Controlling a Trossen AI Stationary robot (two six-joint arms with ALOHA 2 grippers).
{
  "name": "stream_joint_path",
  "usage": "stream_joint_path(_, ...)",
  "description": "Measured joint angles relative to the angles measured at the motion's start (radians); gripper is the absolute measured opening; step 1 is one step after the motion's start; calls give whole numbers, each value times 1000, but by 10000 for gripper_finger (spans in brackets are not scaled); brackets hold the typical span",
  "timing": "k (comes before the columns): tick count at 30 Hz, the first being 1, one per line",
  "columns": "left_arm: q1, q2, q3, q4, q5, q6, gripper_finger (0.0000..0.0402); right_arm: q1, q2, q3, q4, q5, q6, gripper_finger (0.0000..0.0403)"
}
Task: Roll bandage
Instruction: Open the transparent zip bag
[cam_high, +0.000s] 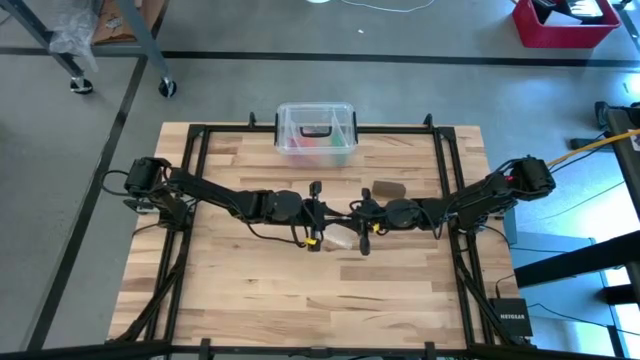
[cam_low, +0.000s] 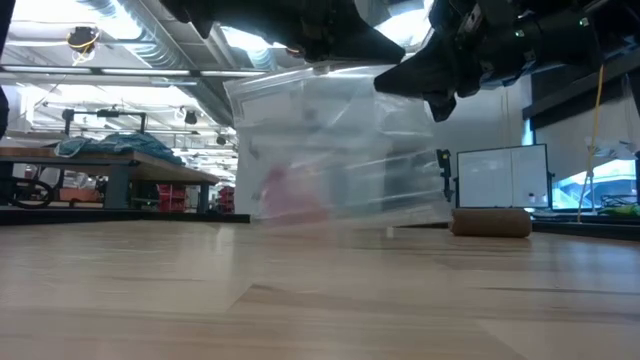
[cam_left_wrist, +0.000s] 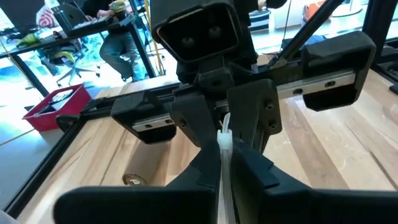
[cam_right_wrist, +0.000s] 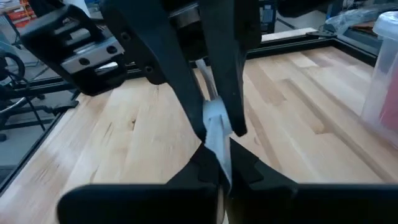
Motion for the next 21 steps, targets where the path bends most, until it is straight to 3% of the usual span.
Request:
stream_joint_path(11,-3,0,0,0,-7,0,15,1,-152,0,-150,-13,-49,123)
stream_joint_path(17,-3,-1,0,5,-10,-2,20,1,-263,0,-297,-19,-51,135)
stream_joint_path(21,-3,-1,0,13,-13,-6,23,1,-265,0,-314,-19,-53,135)
